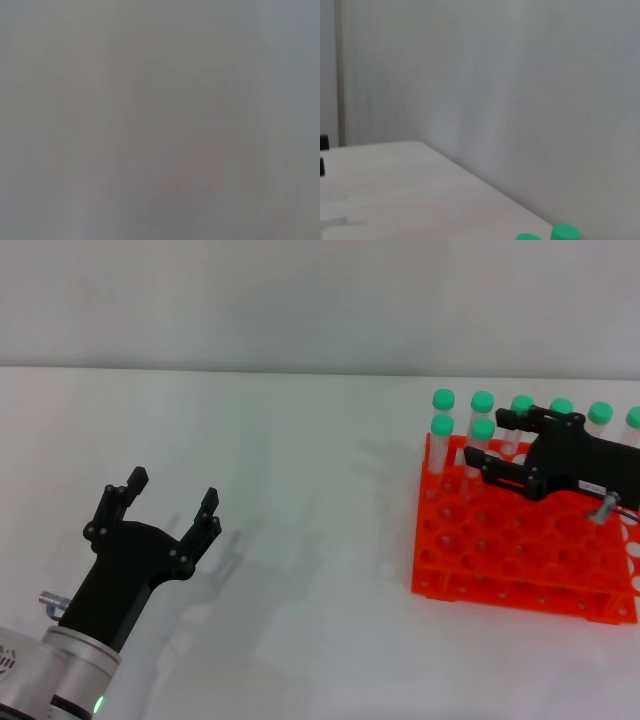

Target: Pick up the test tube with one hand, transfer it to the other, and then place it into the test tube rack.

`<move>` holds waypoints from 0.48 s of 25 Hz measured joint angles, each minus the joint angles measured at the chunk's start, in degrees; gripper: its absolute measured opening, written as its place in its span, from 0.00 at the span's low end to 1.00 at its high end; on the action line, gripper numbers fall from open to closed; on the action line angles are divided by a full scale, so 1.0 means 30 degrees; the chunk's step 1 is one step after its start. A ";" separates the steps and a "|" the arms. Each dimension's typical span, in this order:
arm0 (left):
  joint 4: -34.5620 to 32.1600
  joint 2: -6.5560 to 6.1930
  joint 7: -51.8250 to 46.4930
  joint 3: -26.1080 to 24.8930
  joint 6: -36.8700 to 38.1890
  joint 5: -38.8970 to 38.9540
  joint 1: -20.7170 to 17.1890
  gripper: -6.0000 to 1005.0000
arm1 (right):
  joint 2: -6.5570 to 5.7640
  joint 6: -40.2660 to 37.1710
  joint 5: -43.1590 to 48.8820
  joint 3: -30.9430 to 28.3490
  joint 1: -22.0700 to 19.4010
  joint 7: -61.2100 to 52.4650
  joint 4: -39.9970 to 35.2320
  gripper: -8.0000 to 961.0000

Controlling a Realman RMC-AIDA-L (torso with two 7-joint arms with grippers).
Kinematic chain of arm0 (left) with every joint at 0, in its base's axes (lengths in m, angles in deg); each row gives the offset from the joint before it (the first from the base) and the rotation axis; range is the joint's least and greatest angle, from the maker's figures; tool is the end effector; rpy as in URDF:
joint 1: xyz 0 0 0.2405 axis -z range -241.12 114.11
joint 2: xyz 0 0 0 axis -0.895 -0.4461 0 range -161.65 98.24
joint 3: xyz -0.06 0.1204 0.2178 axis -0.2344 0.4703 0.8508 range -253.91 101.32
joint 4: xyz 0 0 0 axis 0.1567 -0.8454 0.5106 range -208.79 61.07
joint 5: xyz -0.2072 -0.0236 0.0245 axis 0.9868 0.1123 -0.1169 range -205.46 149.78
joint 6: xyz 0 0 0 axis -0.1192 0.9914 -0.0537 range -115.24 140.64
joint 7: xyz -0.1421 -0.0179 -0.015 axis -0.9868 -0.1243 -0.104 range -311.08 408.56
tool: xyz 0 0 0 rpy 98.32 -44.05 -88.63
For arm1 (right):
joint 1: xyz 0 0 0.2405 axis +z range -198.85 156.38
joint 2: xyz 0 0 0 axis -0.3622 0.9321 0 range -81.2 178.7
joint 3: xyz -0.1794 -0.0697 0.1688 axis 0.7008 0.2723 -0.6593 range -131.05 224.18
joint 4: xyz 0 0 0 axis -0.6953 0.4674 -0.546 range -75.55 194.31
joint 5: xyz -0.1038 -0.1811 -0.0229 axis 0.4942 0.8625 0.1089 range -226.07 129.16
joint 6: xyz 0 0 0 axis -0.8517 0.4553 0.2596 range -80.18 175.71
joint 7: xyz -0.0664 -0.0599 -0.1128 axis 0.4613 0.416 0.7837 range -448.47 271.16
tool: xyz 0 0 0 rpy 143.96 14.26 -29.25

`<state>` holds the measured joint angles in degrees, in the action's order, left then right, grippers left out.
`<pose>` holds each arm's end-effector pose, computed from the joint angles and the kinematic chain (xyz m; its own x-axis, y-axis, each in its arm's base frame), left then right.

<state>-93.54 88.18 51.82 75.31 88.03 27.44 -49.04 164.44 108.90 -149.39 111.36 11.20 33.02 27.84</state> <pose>-0.3028 0.2596 -0.0624 0.7347 -0.1011 0.6708 0.6197 -0.3022 -0.7243 0.2422 0.3950 -0.0053 0.8675 -0.0423 -0.4956 -0.3391 -0.7793 -0.5269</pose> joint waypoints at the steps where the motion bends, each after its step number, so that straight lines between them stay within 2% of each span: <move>1: 0.0000 0.0000 0.0000 0.0000 0.0000 0.0000 0.0002 0.85 | -0.0018 0.0201 -0.0118 -0.0040 -0.0164 0.0001 -0.0106 0.68; 6: 0.0006 0.0000 -0.0092 -0.0002 0.0000 0.0022 0.0013 0.85 | -0.0178 0.2182 -0.1193 -0.0537 -0.1983 0.0033 -0.1255 0.74; 9: 0.0195 -0.0001 -0.0391 -0.0027 0.0036 0.0172 0.0066 0.84 | -0.0184 0.4004 -0.1837 -0.2661 -0.3141 0.0678 -0.1382 0.78; 12: 0.0261 -0.0001 -0.0646 -0.0031 0.0076 0.0568 0.0167 0.84 | -0.0151 0.4973 -0.4102 -0.5219 -0.3978 0.2725 0.0261 0.81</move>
<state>-92.76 88.17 49.88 75.22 88.26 29.14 -48.54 163.99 123.82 -161.69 95.70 -0.73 41.20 28.63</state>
